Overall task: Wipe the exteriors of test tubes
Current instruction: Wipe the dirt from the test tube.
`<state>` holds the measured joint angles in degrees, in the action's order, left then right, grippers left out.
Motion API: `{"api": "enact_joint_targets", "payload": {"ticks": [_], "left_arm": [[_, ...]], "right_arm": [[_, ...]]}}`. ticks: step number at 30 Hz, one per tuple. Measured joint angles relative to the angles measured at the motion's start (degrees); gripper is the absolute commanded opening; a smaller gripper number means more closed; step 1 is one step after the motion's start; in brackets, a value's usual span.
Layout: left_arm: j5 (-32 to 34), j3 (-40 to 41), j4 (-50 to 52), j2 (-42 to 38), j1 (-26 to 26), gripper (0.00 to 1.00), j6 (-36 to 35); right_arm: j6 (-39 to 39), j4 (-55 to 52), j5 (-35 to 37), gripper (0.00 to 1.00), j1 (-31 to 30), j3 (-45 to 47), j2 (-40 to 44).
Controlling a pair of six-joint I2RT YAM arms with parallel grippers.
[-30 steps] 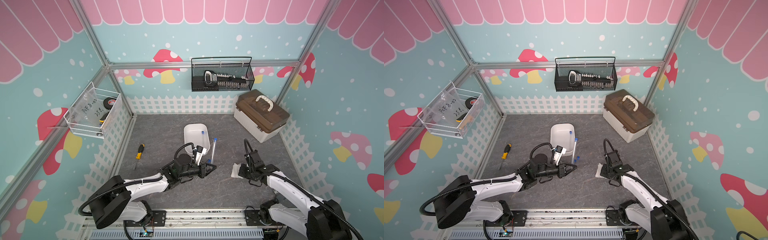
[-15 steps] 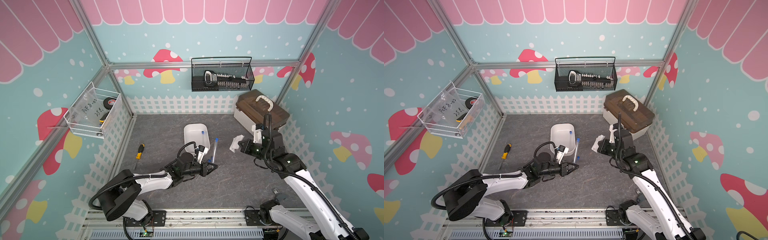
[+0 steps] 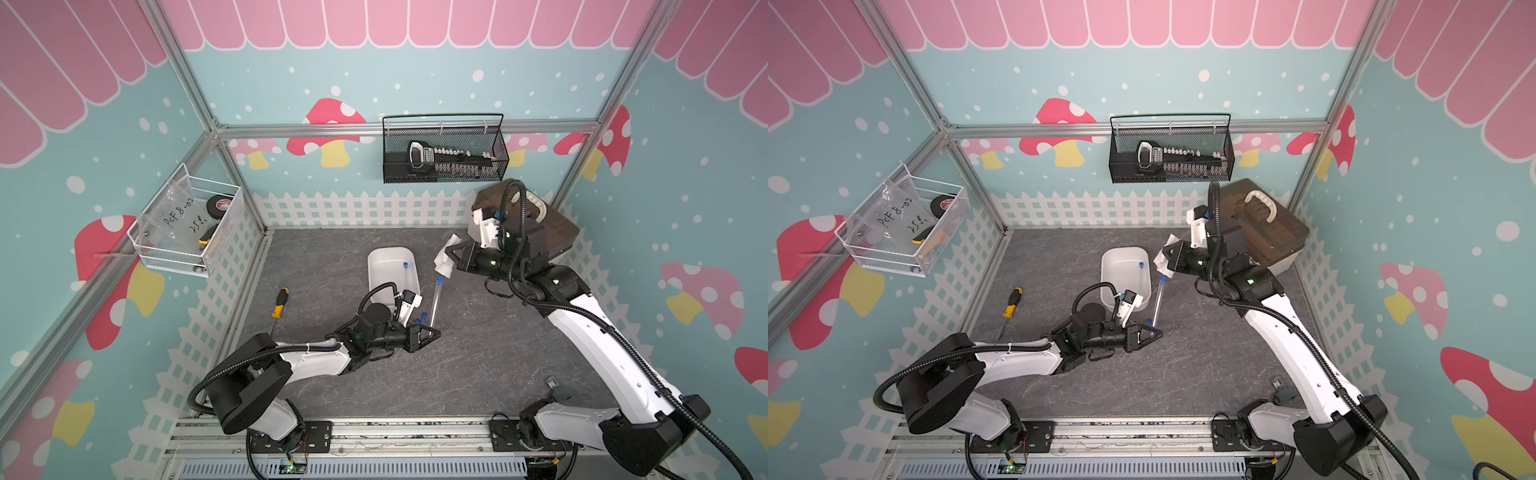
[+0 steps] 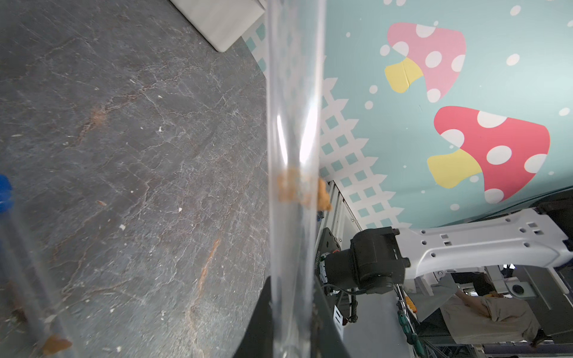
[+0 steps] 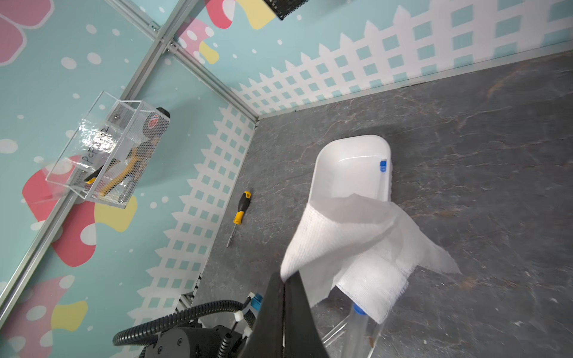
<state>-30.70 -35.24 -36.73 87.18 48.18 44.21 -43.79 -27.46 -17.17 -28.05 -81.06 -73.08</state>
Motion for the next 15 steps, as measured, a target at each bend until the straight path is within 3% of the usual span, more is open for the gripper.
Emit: {"api": "enact_joint_targets", "payload": {"ticks": [6,15], "left_arm": [[0.0,-0.4,-0.1,0.2,0.3,0.07,0.2],[0.5,-0.5,-0.2,0.2,0.3,0.07,0.2]], "right_arm": [[0.4,1.4,-0.2,0.00,-3.7,0.7,-0.9],[-2.2,0.9,1.2,0.00,-3.9,18.1,12.1]]}}
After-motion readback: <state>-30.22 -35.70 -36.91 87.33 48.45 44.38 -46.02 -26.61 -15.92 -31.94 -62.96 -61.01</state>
